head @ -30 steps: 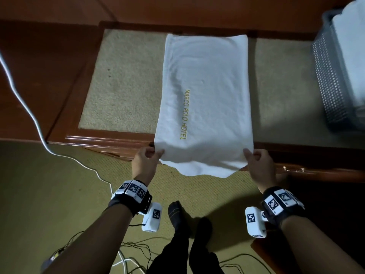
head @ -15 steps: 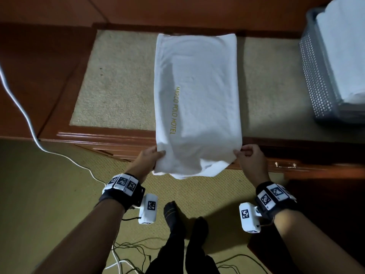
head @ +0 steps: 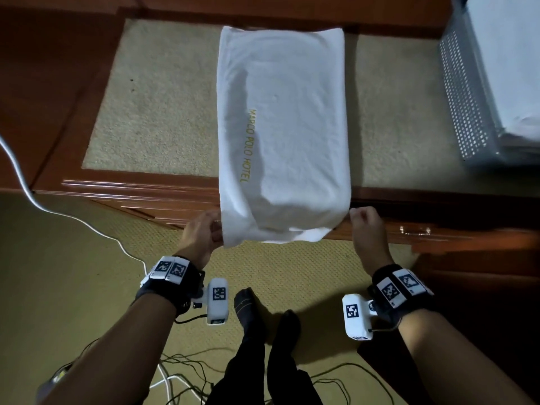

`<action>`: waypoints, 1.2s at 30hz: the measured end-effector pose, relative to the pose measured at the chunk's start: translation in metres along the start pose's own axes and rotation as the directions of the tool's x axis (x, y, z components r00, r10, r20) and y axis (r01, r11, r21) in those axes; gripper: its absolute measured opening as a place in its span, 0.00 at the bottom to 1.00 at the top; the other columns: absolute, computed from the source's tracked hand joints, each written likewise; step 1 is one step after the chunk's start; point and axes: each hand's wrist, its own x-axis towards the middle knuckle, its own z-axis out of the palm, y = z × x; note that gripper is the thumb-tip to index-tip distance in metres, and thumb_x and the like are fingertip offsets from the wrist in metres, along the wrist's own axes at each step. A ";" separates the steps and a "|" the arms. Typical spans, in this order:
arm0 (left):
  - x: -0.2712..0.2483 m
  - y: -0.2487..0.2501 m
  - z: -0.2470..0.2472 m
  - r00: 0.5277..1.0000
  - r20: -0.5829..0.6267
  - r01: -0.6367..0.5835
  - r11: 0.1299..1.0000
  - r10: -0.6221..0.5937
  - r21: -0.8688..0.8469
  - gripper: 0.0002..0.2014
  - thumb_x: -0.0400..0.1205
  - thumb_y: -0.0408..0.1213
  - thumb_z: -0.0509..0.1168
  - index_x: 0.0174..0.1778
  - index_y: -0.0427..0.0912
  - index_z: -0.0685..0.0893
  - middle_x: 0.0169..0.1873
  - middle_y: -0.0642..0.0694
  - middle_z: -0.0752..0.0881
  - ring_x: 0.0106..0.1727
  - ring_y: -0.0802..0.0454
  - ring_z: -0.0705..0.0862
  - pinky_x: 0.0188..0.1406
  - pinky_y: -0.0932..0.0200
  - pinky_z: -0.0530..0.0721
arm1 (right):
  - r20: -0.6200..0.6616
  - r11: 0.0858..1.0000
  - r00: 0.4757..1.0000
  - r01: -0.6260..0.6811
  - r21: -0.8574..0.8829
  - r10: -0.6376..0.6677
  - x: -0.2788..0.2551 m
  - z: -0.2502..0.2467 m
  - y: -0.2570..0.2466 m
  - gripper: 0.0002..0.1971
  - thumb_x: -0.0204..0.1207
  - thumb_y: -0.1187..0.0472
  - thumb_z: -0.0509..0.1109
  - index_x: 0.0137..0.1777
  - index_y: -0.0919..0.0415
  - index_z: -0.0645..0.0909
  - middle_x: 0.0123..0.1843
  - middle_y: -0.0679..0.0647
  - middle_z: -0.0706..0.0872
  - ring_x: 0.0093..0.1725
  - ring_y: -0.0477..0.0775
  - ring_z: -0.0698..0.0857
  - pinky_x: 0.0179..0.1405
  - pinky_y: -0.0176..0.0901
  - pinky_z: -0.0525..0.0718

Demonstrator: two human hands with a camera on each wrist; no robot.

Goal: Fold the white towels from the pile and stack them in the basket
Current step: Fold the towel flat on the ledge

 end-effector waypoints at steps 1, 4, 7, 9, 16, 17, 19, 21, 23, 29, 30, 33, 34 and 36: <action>0.001 -0.001 0.001 0.999 0.013 -0.033 0.995 0.032 0.098 0.11 0.89 0.32 0.62 0.64 0.34 0.85 0.43 0.39 0.93 0.37 0.45 0.92 0.31 0.53 0.90 | 0.022 1.000 1.000 -0.009 0.004 0.009 0.000 -0.001 0.001 0.09 0.90 0.54 0.63 0.55 0.58 0.80 0.52 0.50 0.85 0.49 0.49 0.82 0.41 0.44 0.76; 0.006 -0.001 0.005 0.995 0.042 -0.099 0.949 0.091 0.298 0.13 0.85 0.28 0.67 0.66 0.36 0.86 0.40 0.39 0.94 0.35 0.45 0.93 0.31 0.53 0.90 | 0.086 1.000 0.996 -0.003 -0.011 0.004 0.003 0.001 0.007 0.12 0.85 0.51 0.73 0.59 0.57 0.79 0.55 0.50 0.87 0.54 0.51 0.86 0.50 0.49 0.84; 0.011 -0.002 0.007 0.989 0.021 -0.141 0.898 0.146 0.416 0.09 0.82 0.28 0.69 0.57 0.36 0.91 0.32 0.43 0.93 0.31 0.44 0.92 0.32 0.51 0.91 | 0.074 1.000 0.997 0.011 -0.021 -0.009 0.002 0.006 0.011 0.18 0.80 0.48 0.79 0.60 0.56 0.79 0.52 0.51 0.89 0.51 0.51 0.90 0.51 0.51 0.88; 0.012 -0.001 0.008 0.965 0.040 -0.228 0.757 0.258 0.612 0.06 0.80 0.34 0.70 0.48 0.41 0.92 0.32 0.45 0.92 0.33 0.42 0.92 0.36 0.47 0.92 | 0.085 0.998 0.995 0.046 -0.043 -0.043 0.002 0.008 0.015 0.13 0.81 0.48 0.77 0.56 0.56 0.83 0.51 0.52 0.91 0.51 0.53 0.91 0.52 0.55 0.90; -0.004 -0.012 -0.012 0.962 0.124 -0.271 0.911 0.244 0.311 0.07 0.83 0.33 0.67 0.56 0.39 0.85 0.49 0.39 0.91 0.53 0.33 0.90 0.50 0.35 0.90 | 0.134 0.999 0.990 0.033 0.008 -0.033 -0.005 0.008 0.013 0.11 0.89 0.51 0.64 0.62 0.58 0.77 0.59 0.54 0.86 0.59 0.58 0.86 0.54 0.56 0.86; -0.007 -0.015 -0.015 0.972 0.122 -0.229 0.935 0.203 0.269 0.09 0.85 0.29 0.66 0.60 0.35 0.81 0.52 0.35 0.89 0.53 0.30 0.88 0.48 0.36 0.90 | 0.125 1.000 0.992 0.021 0.016 -0.023 -0.007 0.011 0.014 0.12 0.89 0.50 0.64 0.63 0.57 0.76 0.60 0.54 0.85 0.60 0.58 0.86 0.57 0.60 0.87; -0.010 -0.021 -0.017 0.977 0.175 -0.167 0.955 0.126 0.246 0.13 0.87 0.27 0.65 0.67 0.34 0.74 0.56 0.30 0.87 0.53 0.28 0.88 0.46 0.38 0.91 | 0.099 1.000 0.995 -0.003 0.022 0.001 -0.010 0.016 0.017 0.13 0.88 0.47 0.64 0.64 0.56 0.76 0.60 0.56 0.86 0.60 0.60 0.87 0.60 0.65 0.88; -0.009 -0.025 -0.018 0.952 0.302 -0.126 0.967 0.055 0.221 0.19 0.87 0.32 0.69 0.72 0.39 0.74 0.61 0.31 0.88 0.59 0.30 0.90 0.55 0.35 0.92 | 0.104 0.998 0.994 -0.024 0.058 0.017 -0.015 0.022 0.020 0.14 0.88 0.47 0.67 0.66 0.55 0.77 0.60 0.56 0.88 0.60 0.60 0.89 0.58 0.61 0.89; -0.015 -0.028 -0.015 0.909 0.417 -0.116 0.963 0.005 0.242 0.23 0.84 0.38 0.74 0.75 0.43 0.78 0.64 0.38 0.90 0.64 0.35 0.90 0.62 0.36 0.89 | 0.164 0.995 0.986 -0.037 0.095 0.021 -0.021 0.028 0.022 0.16 0.86 0.50 0.71 0.67 0.57 0.79 0.60 0.54 0.89 0.61 0.58 0.90 0.57 0.57 0.90; -0.016 -0.059 -0.003 0.946 0.313 -0.243 0.830 0.087 0.503 0.08 0.77 0.44 0.74 0.50 0.48 0.92 0.45 0.45 0.94 0.51 0.37 0.93 0.51 0.30 0.92 | -0.062 0.973 0.993 0.086 -0.215 -0.102 -0.053 0.043 0.023 0.33 0.76 0.55 0.80 0.77 0.61 0.72 0.68 0.52 0.78 0.64 0.50 0.78 0.57 0.43 0.75; -0.018 -0.061 -0.003 0.952 0.290 -0.236 0.841 0.100 0.487 0.08 0.75 0.44 0.74 0.48 0.48 0.90 0.42 0.47 0.94 0.47 0.40 0.93 0.46 0.34 0.93 | -0.103 0.953 0.969 0.194 -0.233 -0.223 -0.061 0.046 0.020 0.33 0.76 0.55 0.80 0.77 0.61 0.71 0.68 0.51 0.75 0.64 0.48 0.74 0.60 0.42 0.73; -0.038 -0.061 -0.005 0.958 0.215 -0.276 0.816 0.190 0.508 0.07 0.77 0.37 0.75 0.38 0.46 0.83 0.26 0.57 0.85 0.27 0.60 0.80 0.26 0.59 0.80 | 0.041 0.764 0.787 0.609 -0.213 -0.616 -0.083 0.069 0.007 0.24 0.79 0.57 0.80 0.69 0.67 0.78 0.62 0.56 0.80 0.60 0.52 0.80 0.59 0.45 0.81; -0.044 -0.063 -0.006 0.955 0.207 -0.292 0.808 0.213 0.512 0.08 0.78 0.36 0.76 0.37 0.46 0.83 0.25 0.58 0.84 0.26 0.62 0.77 0.25 0.59 0.79 | 0.155 0.731 0.750 0.662 -0.165 -0.644 -0.089 0.079 -0.001 0.21 0.80 0.54 0.78 0.66 0.66 0.80 0.60 0.56 0.82 0.57 0.52 0.82 0.56 0.47 0.86; -0.052 -0.065 -0.010 0.934 0.248 -0.346 0.829 0.259 0.440 0.03 0.78 0.36 0.76 0.42 0.48 0.88 0.31 0.52 0.90 0.32 0.54 0.85 0.34 0.44 0.87 | 0.324 0.731 0.725 0.670 -0.126 -0.608 -0.098 0.098 -0.018 0.20 0.82 0.46 0.74 0.64 0.60 0.81 0.59 0.52 0.83 0.55 0.49 0.83 0.54 0.46 0.87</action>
